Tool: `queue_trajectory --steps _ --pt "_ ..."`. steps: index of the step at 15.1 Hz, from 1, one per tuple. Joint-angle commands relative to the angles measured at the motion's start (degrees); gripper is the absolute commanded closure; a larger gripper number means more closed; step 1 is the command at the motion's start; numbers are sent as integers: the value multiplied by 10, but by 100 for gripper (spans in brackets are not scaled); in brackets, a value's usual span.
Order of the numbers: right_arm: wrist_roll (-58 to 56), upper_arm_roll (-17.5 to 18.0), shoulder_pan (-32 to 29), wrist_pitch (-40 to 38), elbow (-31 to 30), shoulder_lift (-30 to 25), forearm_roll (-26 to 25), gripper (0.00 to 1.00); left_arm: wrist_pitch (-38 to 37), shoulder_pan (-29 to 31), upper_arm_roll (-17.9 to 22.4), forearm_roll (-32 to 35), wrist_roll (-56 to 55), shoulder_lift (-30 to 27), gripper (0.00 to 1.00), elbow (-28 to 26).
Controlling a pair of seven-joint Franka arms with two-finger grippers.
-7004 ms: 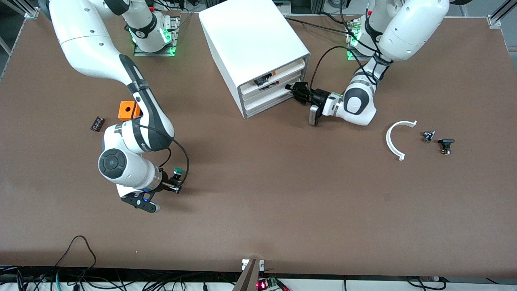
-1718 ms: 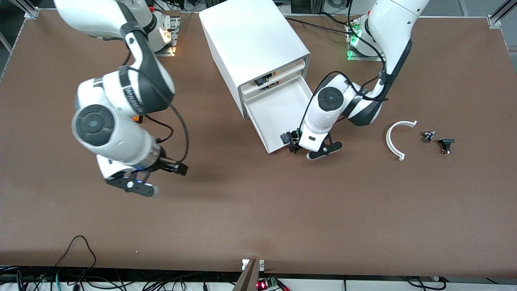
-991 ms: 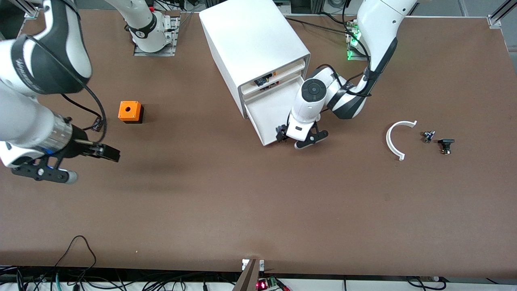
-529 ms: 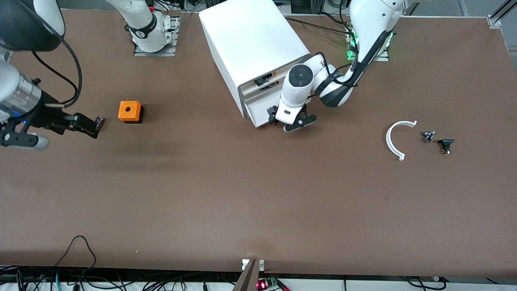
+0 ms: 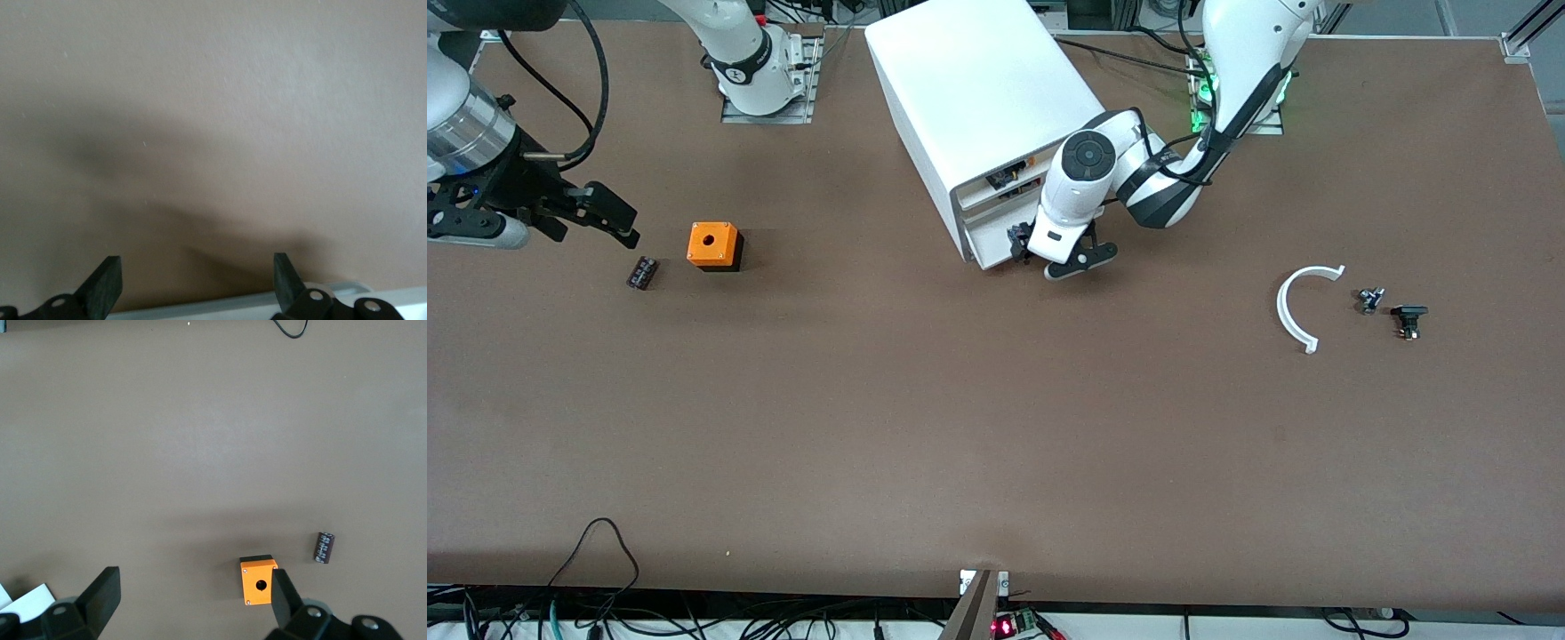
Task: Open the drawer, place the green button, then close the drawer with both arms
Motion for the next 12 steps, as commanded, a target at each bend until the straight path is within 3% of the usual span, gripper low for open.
queue_trajectory --steps 1,6,12 --pt "-4 2 0 9 -10 -9 -10 0 -1 5 -29 7 -31 -14 0 -22" --pt "-9 0 0 7 -4 -6 -9 0 -1 8 -52 7 -36 -10 0 -30" --pt "-17 2 0 -21 54 19 -10 0 -1 8 -60 7 -44 -10 0 -30"
